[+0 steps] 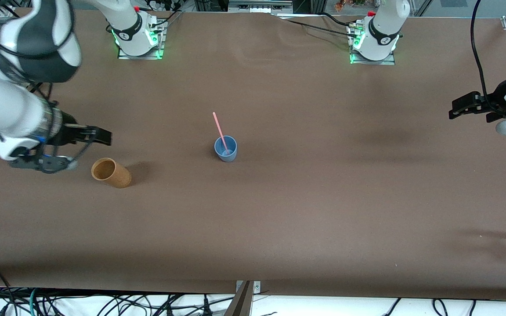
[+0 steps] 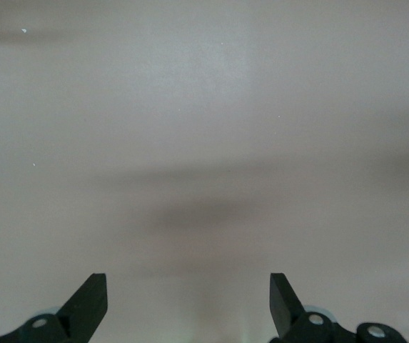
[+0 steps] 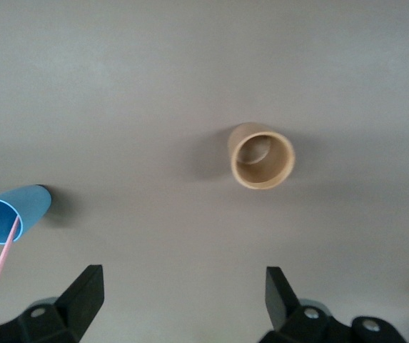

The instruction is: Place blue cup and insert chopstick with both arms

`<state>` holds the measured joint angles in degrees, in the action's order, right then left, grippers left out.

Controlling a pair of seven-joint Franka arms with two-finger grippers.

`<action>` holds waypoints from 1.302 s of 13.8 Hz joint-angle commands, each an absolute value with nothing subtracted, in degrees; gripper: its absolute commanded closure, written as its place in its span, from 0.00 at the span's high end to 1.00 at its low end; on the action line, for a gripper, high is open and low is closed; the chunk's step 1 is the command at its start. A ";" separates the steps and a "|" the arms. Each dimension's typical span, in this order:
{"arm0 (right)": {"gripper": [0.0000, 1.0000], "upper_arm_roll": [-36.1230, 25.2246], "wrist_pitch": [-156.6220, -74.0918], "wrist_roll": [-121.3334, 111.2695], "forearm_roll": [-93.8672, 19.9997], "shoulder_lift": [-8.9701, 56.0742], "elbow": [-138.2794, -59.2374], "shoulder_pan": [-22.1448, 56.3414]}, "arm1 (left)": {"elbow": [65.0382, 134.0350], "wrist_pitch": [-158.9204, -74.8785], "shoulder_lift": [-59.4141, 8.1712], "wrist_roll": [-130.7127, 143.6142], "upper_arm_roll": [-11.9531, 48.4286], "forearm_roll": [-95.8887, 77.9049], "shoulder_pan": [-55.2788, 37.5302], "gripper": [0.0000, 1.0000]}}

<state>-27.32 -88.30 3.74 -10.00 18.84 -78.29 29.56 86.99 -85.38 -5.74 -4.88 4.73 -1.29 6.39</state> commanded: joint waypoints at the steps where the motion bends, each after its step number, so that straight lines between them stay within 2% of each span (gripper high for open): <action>1: 1.00 -21.48 -86.15 -1.66 -5.65 14.08 -79.28 22.19 | 86.22 -85.43 -5.98 -5.89 4.66 -0.70 6.06 1.00; 3: 1.00 -12.96 -87.71 -1.84 -4.48 10.48 -80.50 14.98 | 86.22 -85.43 -5.89 -5.98 4.66 -0.70 6.06 1.00; 4: 1.00 -10.22 -87.45 -1.06 -3.26 7.24 -83.99 13.55 | 86.22 -85.43 -5.89 -5.89 4.66 -0.70 6.15 1.00; 8: 1.00 -4.05 -89.74 -1.85 -1.32 2.64 -91.57 4.50 | 86.22 -85.43 -5.98 -5.89 4.66 -0.70 6.06 1.00; 18: 1.00 -3.87 -88.95 -1.85 -1.40 2.81 -91.41 4.13 | 86.22 -85.43 -5.98 -5.89 4.66 -0.79 6.06 1.00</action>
